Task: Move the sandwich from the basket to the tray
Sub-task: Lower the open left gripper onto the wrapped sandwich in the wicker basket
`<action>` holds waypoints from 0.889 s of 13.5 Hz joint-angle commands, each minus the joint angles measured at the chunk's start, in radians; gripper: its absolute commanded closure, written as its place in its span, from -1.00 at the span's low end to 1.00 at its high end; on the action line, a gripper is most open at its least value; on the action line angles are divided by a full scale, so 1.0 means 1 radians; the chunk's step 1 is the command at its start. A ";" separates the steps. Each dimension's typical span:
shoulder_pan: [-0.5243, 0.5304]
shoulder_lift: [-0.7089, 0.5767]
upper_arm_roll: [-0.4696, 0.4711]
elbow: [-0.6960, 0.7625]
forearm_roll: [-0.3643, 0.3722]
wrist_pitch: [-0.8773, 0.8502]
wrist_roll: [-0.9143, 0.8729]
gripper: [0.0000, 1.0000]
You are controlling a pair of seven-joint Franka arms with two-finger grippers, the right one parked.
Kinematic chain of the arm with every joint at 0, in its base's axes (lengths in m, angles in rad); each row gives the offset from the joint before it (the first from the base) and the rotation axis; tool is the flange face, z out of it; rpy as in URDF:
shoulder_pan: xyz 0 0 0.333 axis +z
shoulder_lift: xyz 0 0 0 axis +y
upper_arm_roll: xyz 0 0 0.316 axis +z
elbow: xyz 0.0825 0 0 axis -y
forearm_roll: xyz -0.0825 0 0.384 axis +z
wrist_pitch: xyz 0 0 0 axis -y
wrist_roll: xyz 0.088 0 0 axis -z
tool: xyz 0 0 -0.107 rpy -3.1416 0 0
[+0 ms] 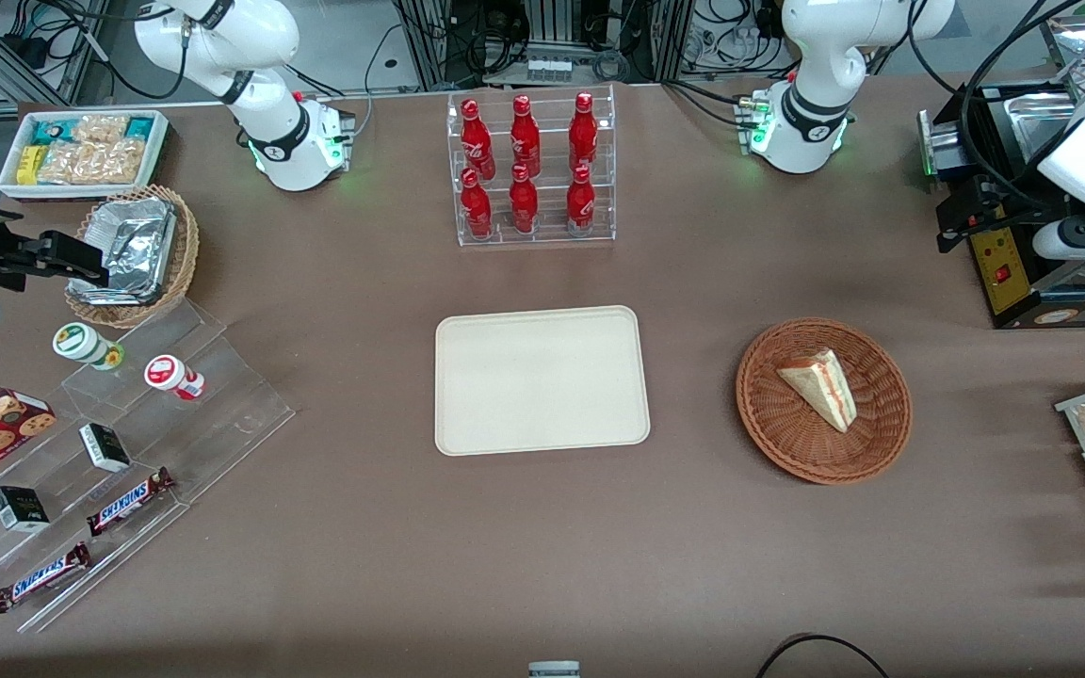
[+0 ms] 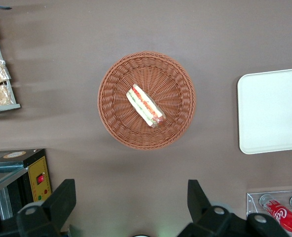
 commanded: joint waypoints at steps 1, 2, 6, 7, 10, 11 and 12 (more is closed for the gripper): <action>0.006 -0.015 0.003 -0.001 -0.007 -0.021 0.008 -1.00; 0.004 0.000 0.003 -0.002 -0.004 -0.014 0.007 -1.00; 0.004 0.089 0.005 -0.054 0.016 0.084 -0.002 -1.00; 0.004 0.092 0.005 -0.111 0.033 0.142 -0.030 -1.00; 0.004 0.081 0.003 -0.339 0.041 0.398 -0.143 -1.00; 0.004 0.084 0.003 -0.392 0.041 0.461 -0.175 -1.00; 0.004 0.084 0.003 -0.441 0.041 0.523 -0.215 -1.00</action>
